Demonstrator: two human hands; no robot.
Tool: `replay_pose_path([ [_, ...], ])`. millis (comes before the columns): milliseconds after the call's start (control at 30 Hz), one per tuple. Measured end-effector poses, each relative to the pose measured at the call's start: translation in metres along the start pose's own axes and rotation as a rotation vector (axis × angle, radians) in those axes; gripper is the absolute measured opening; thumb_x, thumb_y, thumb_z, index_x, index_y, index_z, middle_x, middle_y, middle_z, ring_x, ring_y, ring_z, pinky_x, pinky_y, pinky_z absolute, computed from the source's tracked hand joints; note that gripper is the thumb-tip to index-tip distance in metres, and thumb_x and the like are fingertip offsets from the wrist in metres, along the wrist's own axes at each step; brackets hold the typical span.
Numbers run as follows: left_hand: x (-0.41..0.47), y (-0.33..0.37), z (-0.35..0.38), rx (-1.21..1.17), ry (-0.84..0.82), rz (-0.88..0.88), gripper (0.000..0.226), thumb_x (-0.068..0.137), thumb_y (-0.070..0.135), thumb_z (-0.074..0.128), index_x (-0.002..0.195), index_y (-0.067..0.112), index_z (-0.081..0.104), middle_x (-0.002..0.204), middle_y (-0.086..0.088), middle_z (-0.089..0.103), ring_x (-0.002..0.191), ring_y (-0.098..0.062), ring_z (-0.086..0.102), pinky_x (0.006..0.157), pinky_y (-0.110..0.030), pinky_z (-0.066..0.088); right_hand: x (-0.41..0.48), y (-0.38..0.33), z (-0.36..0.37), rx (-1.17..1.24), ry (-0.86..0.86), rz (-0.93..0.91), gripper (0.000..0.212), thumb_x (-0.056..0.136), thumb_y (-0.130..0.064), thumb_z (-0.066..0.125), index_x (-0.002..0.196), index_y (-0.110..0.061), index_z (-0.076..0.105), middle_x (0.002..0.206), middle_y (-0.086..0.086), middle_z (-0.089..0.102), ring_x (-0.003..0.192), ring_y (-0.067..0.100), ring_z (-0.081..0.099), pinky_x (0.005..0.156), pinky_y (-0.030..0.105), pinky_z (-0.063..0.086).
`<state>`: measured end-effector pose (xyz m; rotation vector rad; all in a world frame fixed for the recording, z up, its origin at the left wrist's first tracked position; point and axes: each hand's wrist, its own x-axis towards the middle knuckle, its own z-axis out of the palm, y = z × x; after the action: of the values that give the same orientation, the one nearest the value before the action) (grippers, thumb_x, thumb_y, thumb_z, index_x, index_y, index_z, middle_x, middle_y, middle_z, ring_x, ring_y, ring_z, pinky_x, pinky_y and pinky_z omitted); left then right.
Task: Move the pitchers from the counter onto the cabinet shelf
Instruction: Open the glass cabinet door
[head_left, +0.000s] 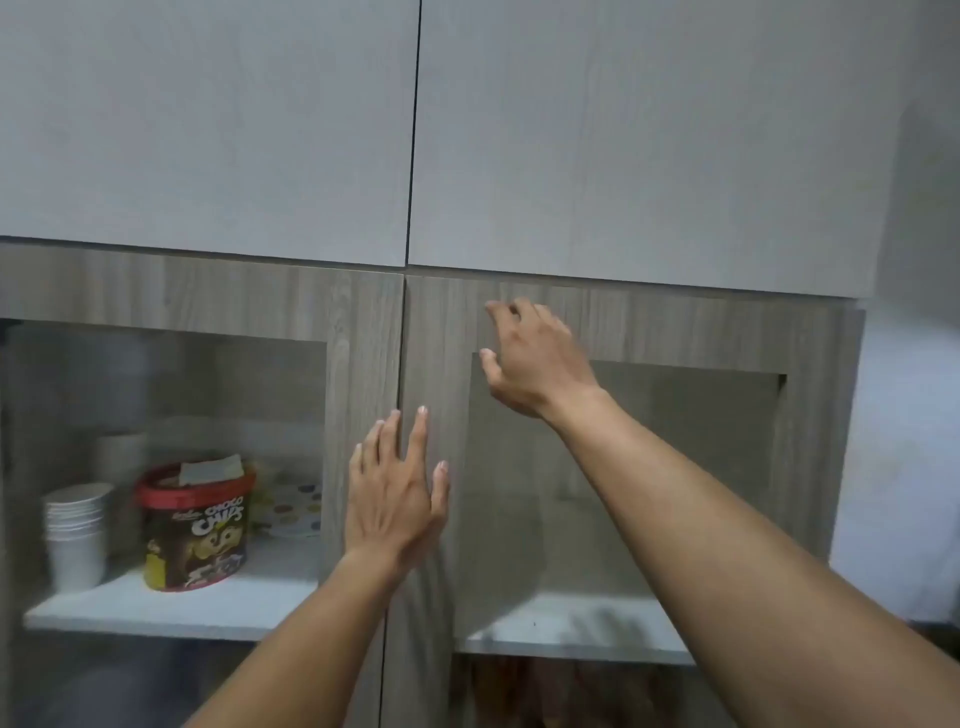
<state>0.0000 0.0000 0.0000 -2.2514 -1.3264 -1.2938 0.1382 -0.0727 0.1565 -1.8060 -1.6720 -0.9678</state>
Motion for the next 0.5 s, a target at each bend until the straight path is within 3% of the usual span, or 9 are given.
replay_pose_path([
  [167, 0.015, -0.006, 0.029, -0.011, 0.061, -0.012, 0.06, 0.093, 0.044, 0.046, 0.148, 0.02, 0.034, 0.144, -0.015, 0.041, 0.129, -0.032, 0.042, 0.099, -0.046, 0.042, 0.04, 0.001, 0.019, -0.061, 0.035, -0.039, 0.05, 0.092, -0.034, 0.05, 0.137, -0.012, 0.048, 0.135, 0.018, 0.05, 0.128, 0.037, 0.044, 0.109, 0.056, 0.035],
  [500, 0.021, 0.006, 0.062, -0.003, 0.174, -0.135, 0.063, 0.084, 0.042, 0.051, 0.142, 0.018, 0.042, 0.14, -0.015, 0.045, 0.123, -0.034, 0.043, 0.093, -0.051, 0.043, 0.057, 0.015, 0.032, -0.109, 0.07, -0.049, 0.051, 0.092, -0.037, 0.05, 0.138, -0.015, 0.046, 0.134, 0.016, 0.05, 0.125, 0.035, 0.045, 0.102, 0.059, 0.037],
])
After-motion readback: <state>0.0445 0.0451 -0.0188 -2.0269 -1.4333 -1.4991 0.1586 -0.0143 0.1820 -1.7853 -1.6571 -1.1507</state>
